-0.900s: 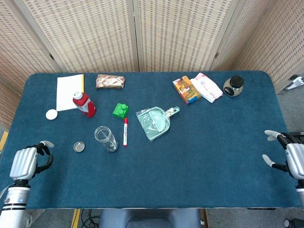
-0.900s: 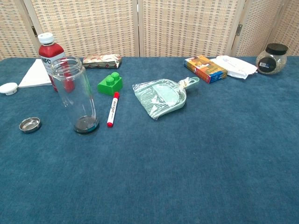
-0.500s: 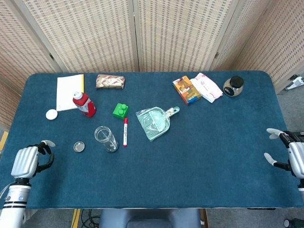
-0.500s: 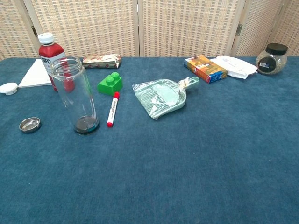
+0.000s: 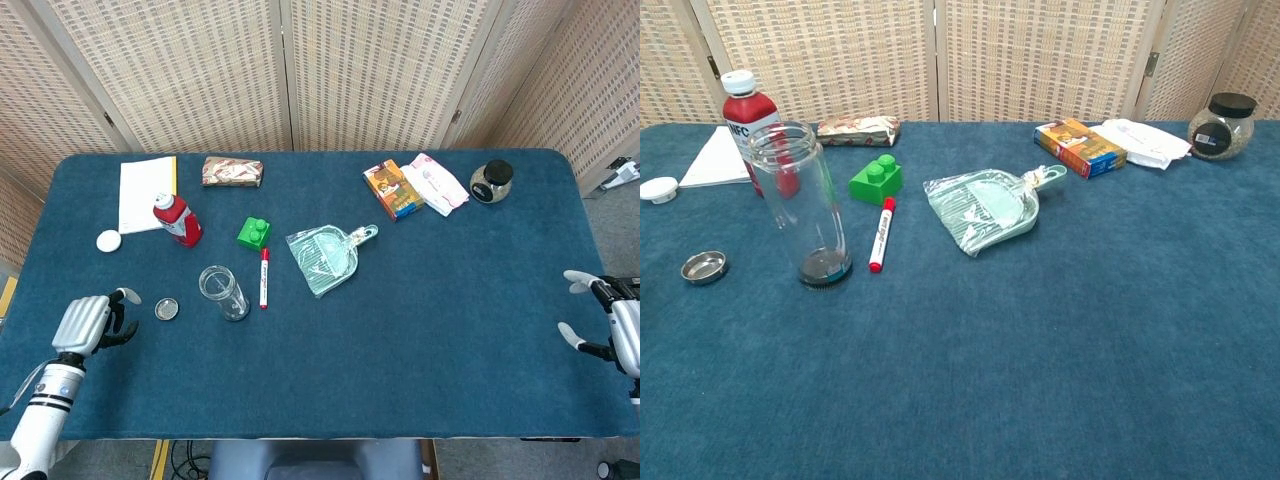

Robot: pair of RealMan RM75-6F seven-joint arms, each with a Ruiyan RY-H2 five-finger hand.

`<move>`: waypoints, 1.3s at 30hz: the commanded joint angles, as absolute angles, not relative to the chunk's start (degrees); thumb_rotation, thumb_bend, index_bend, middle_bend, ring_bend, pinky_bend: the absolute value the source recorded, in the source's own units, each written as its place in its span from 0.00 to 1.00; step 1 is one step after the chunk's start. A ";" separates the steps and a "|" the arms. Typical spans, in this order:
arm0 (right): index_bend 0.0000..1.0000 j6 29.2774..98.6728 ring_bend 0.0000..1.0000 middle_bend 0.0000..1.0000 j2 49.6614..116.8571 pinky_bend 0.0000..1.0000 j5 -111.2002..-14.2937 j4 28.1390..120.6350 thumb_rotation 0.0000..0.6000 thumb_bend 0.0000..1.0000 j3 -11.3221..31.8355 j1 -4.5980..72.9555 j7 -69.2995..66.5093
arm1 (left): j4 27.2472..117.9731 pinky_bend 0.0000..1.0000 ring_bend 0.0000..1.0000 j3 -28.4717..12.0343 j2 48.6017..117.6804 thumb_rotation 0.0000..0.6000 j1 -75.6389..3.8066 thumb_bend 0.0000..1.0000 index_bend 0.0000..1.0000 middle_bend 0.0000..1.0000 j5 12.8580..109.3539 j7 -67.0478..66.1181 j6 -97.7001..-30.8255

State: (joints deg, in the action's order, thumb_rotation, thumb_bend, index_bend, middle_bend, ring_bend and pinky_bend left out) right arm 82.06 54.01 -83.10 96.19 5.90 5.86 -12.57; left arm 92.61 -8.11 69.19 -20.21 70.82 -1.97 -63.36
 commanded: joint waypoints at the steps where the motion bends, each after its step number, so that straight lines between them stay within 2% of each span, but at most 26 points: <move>1: 0.26 82.08 0.24 0.38 53.88 0.33 -82.99 96.31 1.00 0.22 5.86 5.76 -12.44 | 89.59 0.96 0.86 -8.32 71.37 1.00 -22.73 0.33 0.40 0.86 69.33 -2.25 -59.75; 4: 0.26 82.25 0.24 0.38 53.73 0.33 -83.00 96.55 1.00 0.22 5.85 5.64 -12.27 | 87.89 1.00 0.90 -8.46 72.94 1.00 -24.34 0.32 0.40 0.89 68.23 -3.33 -57.66; 13: 0.26 82.51 0.24 0.38 53.25 0.33 -83.03 96.80 1.00 0.22 5.88 5.42 -12.18 | 82.29 1.00 0.98 -8.96 77.70 1.00 -28.25 0.32 0.41 0.96 62.81 -8.55 -53.33; 21: 0.26 82.49 0.24 0.38 52.97 0.33 -83.04 96.83 1.00 0.22 5.81 5.28 -12.29 | 79.24 1.00 0.99 -9.10 79.49 1.00 -30.29 0.32 0.43 0.97 58.18 -11.11 -50.44; 39: 0.26 83.16 0.24 0.38 52.52 0.33 -83.07 97.44 1.00 0.22 5.74 4.69 -12.45 | 75.50 1.00 0.99 -8.74 82.36 1.00 -31.80 0.32 0.49 0.97 52.61 -12.53 -48.98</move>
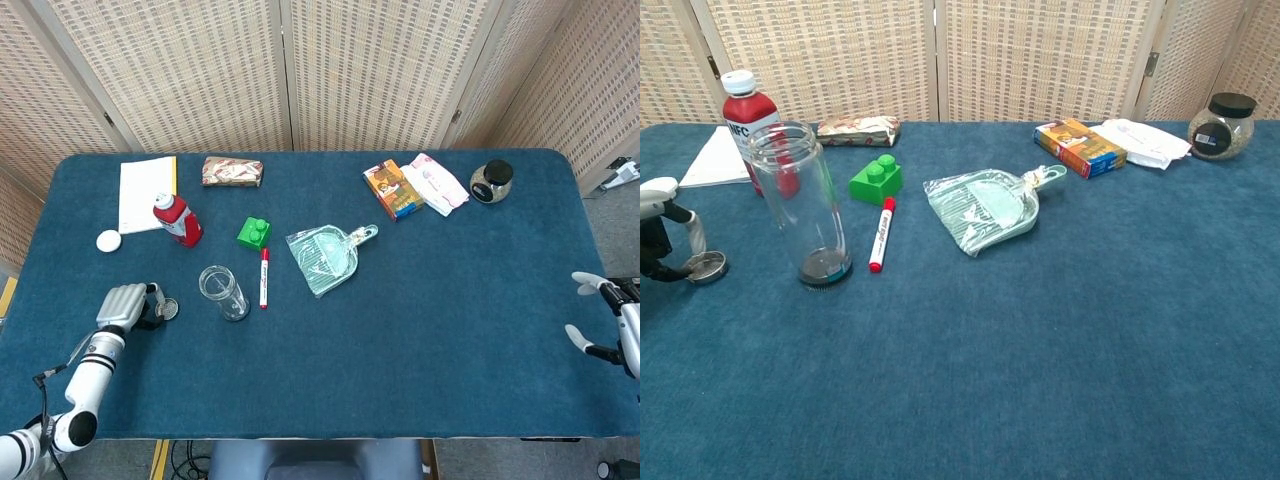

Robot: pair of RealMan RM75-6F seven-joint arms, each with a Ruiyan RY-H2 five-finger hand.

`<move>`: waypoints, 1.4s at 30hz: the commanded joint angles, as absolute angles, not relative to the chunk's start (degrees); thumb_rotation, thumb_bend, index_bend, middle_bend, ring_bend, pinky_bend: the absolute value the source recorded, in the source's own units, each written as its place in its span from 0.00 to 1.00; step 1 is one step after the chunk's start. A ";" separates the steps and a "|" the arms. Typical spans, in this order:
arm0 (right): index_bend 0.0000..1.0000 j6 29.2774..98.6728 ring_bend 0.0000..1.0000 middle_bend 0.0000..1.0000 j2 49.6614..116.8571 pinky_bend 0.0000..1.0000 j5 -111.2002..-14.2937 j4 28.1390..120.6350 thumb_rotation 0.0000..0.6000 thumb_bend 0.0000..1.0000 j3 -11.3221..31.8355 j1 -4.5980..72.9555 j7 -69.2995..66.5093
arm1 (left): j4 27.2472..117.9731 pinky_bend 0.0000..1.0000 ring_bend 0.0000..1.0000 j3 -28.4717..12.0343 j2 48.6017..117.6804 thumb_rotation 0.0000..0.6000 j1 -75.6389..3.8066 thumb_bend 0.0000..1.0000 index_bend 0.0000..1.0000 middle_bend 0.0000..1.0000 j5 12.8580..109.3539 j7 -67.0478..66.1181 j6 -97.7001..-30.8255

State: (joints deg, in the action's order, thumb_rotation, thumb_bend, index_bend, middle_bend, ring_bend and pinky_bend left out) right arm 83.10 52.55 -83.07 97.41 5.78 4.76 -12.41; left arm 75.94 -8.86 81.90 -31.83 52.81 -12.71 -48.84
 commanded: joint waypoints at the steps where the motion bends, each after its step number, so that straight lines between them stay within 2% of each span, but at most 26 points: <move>1: 0.26 83.20 0.24 0.38 52.50 0.33 -83.06 97.45 1.00 0.22 5.73 4.65 -12.44 | 75.08 1.00 0.99 -8.98 82.58 1.00 -32.04 0.32 0.49 0.97 52.49 -12.39 -48.85; 10: 0.26 83.25 0.24 0.38 52.35 0.33 -82.86 97.53 1.00 0.22 5.70 4.41 -12.42 | 71.97 1.00 1.00 -9.40 84.65 1.00 -32.62 0.33 0.57 0.98 52.11 -11.31 -48.66; 25: 0.26 83.05 0.24 0.38 52.44 0.33 -82.67 97.30 1.00 0.22 5.72 4.32 -12.60 | 71.02 1.00 1.00 -9.34 84.94 1.00 -32.38 0.54 0.67 0.99 53.42 -10.45 -49.60; 31: 0.26 83.23 0.24 0.38 52.36 0.33 -82.72 97.31 1.00 0.22 5.74 4.19 -12.66 | 73.55 1.00 1.00 -9.53 82.76 1.00 -31.66 0.56 0.69 0.99 55.13 -9.58 -51.35; 42: 0.26 83.09 0.24 0.38 52.53 0.33 -83.05 97.47 1.00 0.22 5.84 4.45 -12.43 | 82.41 1.00 1.00 -11.71 74.01 1.00 -30.17 0.57 0.69 0.99 59.72 -4.93 -55.20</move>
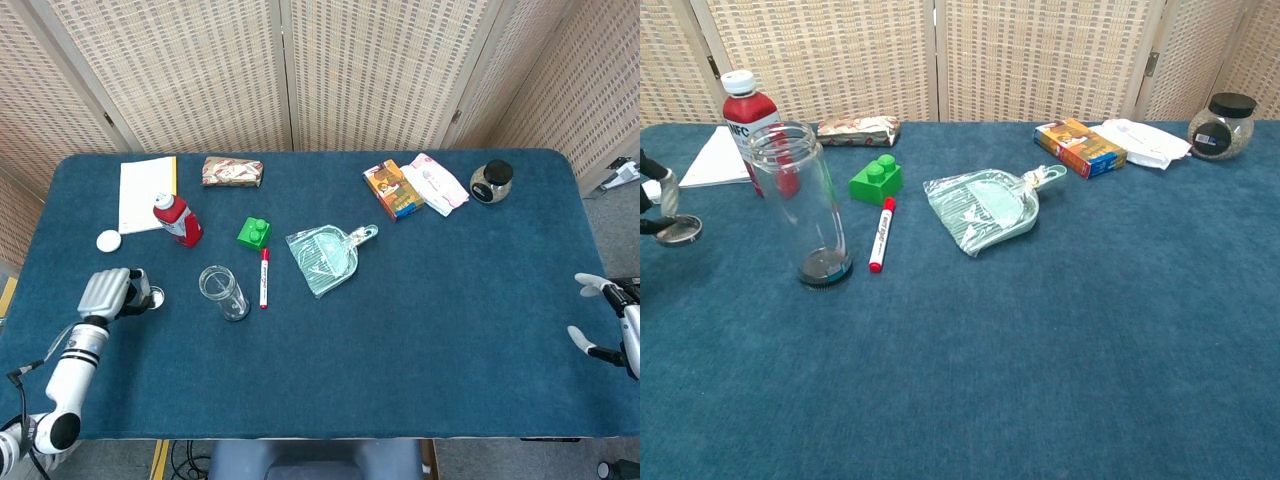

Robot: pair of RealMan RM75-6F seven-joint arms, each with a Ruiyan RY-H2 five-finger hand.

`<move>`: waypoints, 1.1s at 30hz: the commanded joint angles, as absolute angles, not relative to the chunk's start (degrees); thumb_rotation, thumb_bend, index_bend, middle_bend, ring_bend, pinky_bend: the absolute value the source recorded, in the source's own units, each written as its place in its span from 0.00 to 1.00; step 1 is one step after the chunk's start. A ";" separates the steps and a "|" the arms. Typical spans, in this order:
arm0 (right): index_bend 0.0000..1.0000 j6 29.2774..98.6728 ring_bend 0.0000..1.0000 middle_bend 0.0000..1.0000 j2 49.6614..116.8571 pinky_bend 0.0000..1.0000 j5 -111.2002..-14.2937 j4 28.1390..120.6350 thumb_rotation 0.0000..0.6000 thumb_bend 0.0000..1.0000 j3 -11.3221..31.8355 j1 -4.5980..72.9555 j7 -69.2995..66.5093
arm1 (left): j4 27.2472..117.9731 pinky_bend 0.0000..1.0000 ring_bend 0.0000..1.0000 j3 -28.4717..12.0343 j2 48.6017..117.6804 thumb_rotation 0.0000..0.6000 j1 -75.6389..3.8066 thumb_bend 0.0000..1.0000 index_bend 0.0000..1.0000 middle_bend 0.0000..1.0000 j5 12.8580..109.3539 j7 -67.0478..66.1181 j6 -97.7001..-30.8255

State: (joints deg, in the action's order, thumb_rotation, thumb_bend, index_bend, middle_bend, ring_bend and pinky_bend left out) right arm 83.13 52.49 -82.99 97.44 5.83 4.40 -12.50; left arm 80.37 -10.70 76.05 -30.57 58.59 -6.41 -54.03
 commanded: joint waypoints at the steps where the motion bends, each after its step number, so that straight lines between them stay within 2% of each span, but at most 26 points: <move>1: 0.26 83.04 0.24 0.38 52.56 0.33 -83.07 97.49 1.00 0.22 5.84 4.49 -12.39 | 83.10 1.00 1.00 -12.04 73.35 1.00 -30.07 0.57 0.69 0.99 60.00 -4.40 -55.57; 17: 0.26 82.54 0.24 0.38 52.77 0.33 -83.29 98.44 1.00 0.22 5.74 4.90 -11.40 | 92.48 1.00 1.00 -18.38 63.85 1.00 -29.48 0.56 0.69 0.99 67.31 13.66 -57.70; 25: 0.26 82.02 0.24 0.38 52.86 0.33 -82.98 98.28 1.00 0.21 5.74 5.11 -11.38 | 97.80 1.00 1.00 -18.69 61.13 1.00 -30.42 0.56 0.69 0.99 72.24 20.98 -56.53; 33: 0.26 82.53 0.24 0.38 52.93 0.33 -82.72 98.14 1.00 0.22 6.11 5.09 -11.35 | 99.53 1.00 0.99 -17.83 62.22 1.00 -33.49 0.56 0.68 0.98 74.24 21.26 -54.08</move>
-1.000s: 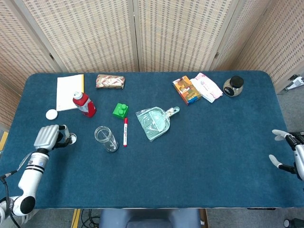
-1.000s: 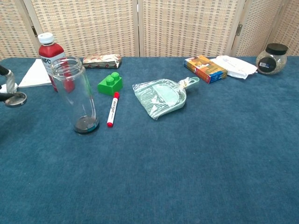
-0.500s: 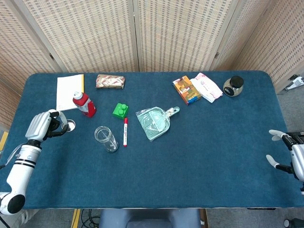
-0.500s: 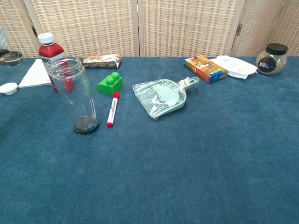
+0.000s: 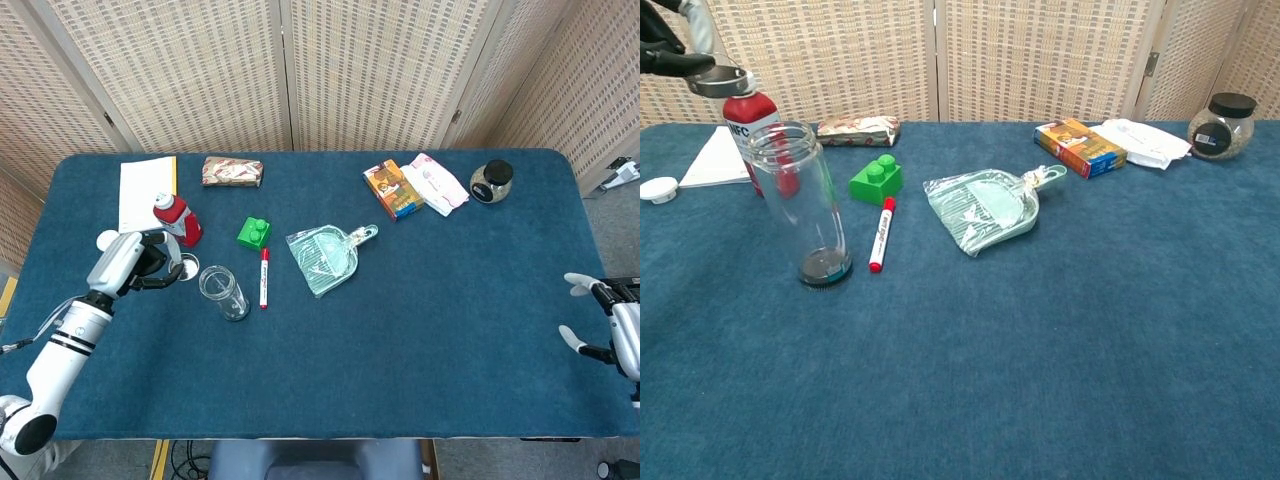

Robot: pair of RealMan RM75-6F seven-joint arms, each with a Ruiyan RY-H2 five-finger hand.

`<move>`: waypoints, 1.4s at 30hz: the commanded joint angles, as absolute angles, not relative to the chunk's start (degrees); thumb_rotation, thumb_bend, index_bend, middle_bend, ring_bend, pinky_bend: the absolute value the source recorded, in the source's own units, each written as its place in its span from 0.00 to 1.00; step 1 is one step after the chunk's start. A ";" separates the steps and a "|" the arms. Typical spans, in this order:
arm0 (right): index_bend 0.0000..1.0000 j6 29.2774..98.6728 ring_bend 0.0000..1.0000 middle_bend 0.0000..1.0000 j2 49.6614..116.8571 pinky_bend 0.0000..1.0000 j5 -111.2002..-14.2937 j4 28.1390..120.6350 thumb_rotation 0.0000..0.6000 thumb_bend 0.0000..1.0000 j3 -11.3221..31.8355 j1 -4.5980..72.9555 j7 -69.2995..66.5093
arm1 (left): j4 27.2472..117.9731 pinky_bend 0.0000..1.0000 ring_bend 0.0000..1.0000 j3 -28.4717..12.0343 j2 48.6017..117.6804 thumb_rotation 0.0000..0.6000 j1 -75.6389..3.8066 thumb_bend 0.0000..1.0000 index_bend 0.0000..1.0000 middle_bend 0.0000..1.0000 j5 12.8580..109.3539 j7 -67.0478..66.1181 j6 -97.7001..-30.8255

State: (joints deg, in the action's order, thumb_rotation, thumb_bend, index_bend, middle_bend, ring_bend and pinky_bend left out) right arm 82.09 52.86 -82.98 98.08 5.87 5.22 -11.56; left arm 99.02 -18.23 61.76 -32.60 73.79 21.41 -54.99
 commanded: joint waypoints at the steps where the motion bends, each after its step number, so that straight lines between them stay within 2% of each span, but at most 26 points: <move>1: 0.26 82.76 0.24 0.38 52.96 0.33 -82.63 98.18 1.00 0.21 6.21 5.03 -11.20 | 99.62 1.00 0.99 -17.67 62.39 1.00 -33.89 0.56 0.68 0.98 74.37 21.05 -53.70; 18: 0.26 83.83 0.24 0.38 52.45 0.33 -81.46 98.69 1.00 0.21 7.22 4.70 -11.10 | 97.78 1.00 0.99 -16.49 66.86 1.00 -38.85 0.56 0.68 0.98 71.47 16.51 -50.84; 42: 0.26 83.51 0.24 0.38 52.70 0.33 -81.54 98.33 1.00 0.21 6.82 4.42 -11.04 | 97.05 1.00 0.99 -14.63 66.05 1.00 -39.25 0.55 0.67 0.98 69.79 13.69 -51.34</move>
State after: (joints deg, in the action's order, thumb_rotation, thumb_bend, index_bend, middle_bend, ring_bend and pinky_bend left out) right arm 83.51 52.71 -81.54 98.34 6.82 4.42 -11.04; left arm 97.06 -14.64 66.06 -39.24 69.80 13.70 -51.35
